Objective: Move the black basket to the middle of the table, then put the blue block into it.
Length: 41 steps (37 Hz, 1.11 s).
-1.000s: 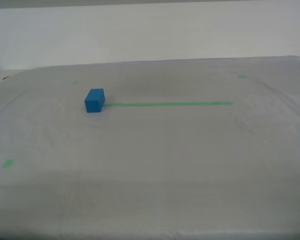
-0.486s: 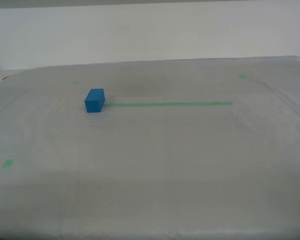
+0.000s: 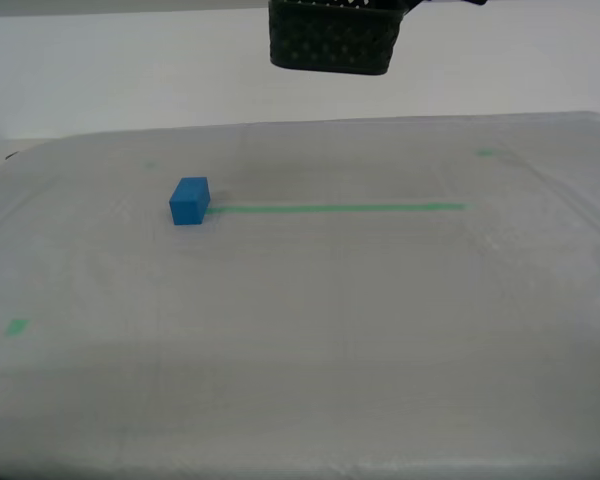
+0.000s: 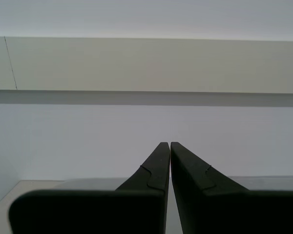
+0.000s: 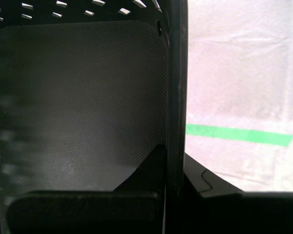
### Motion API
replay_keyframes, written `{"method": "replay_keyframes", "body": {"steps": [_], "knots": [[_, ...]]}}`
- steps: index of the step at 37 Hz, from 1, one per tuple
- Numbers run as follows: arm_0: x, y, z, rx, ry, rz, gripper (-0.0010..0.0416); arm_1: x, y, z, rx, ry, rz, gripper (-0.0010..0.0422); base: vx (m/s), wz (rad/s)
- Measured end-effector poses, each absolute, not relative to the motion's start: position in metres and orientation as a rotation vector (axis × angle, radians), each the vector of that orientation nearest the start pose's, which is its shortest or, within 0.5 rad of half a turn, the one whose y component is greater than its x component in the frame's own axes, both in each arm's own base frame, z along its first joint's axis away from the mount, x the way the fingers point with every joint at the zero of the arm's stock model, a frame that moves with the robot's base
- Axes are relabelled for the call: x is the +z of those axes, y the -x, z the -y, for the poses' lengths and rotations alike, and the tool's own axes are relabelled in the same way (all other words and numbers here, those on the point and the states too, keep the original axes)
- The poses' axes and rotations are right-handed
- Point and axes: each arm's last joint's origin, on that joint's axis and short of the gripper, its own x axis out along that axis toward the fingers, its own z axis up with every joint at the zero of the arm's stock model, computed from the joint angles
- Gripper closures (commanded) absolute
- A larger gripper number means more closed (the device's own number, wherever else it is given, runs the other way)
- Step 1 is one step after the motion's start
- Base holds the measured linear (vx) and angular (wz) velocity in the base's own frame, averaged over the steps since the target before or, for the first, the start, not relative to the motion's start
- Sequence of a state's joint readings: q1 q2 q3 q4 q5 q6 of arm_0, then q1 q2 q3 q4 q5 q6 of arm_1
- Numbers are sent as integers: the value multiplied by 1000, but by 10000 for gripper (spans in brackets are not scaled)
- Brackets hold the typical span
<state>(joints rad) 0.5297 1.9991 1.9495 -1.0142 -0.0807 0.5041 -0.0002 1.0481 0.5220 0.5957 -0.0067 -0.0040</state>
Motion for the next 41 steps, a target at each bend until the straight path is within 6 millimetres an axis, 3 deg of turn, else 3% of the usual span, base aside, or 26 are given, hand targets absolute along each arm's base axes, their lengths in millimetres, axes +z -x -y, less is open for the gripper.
{"method": "replay_keyframes", "body": {"steps": [15, 41], "knots": [[269, -387, -229, 218, -185, -1154, 407, 268, -227, 0, 6, 5, 68, 412, 0, 0], [177, -416, -246, 130, -106, -1238, 407, 264, -227, 0, 6, 4, 31, 412, 0, 0]]}}
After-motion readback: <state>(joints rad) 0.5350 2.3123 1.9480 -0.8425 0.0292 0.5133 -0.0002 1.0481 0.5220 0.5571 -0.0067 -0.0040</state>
